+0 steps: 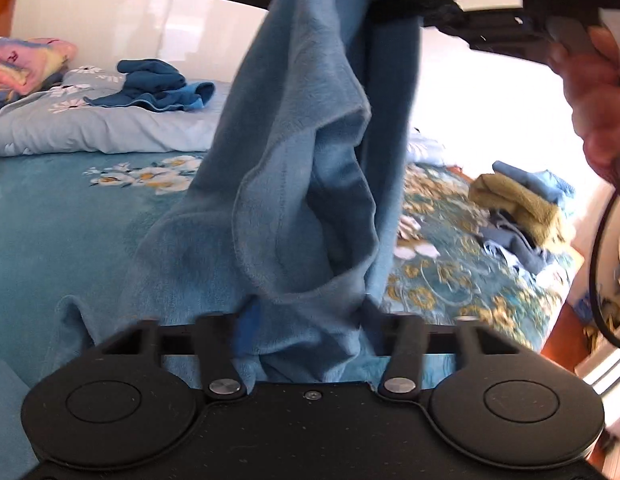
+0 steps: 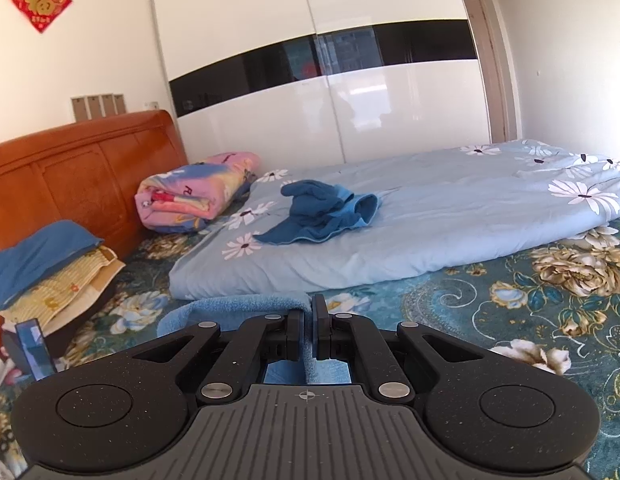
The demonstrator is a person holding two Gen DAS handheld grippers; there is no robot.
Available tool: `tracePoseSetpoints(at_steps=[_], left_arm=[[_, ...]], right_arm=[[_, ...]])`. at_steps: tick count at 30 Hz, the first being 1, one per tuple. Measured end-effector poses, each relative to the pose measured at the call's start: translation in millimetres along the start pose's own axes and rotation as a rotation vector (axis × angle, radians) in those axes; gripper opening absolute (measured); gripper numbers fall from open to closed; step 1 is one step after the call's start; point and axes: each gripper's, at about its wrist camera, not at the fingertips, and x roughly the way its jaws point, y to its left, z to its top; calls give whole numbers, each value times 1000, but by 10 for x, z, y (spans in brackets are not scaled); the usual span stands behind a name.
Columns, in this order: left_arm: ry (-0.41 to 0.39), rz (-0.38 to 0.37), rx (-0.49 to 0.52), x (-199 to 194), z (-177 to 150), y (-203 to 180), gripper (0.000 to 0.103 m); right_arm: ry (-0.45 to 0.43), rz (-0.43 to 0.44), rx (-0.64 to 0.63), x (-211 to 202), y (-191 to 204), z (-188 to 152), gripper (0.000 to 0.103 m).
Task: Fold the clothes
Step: 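Hold the shirt with both grippers and shake it open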
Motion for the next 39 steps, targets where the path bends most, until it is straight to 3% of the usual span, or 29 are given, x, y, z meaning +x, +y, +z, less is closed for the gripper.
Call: tracePoseSetpoints(at_steps=[1,2,6,10,13,20,23,32,39], left_arm=[[-6,4,0,-17,11,5,8],[-18,19,2,-54,35,26,5],[-101,106,-37,-355,198,239,4],[-238,256,-17,-764,565,482,3],[-358,318,9,-1088,944,561,3],[-635,339,152,-1948,1598,270,3],[-714,321,192,-2296,1645,90,3],[-781,265,295,-2949,1471,-352,3],[-763,248,389,-3110,1822,-417,4]], right_arm=[[-1,-4,0,-7,-6,-2,2],[-4,-9,0,-20,-12,-3,2],[-22,-29,5,-93,-68,8,2],[-58,-35,18,-223,-139,74,2],[-96,-27,14,-350,-132,172,2],[-265,19,-81,-935,77,531,2],[-336,39,-124,-1240,180,585,2],[-463,89,-196,-2043,336,510,2],[-530,73,-275,-2335,391,780,3]])
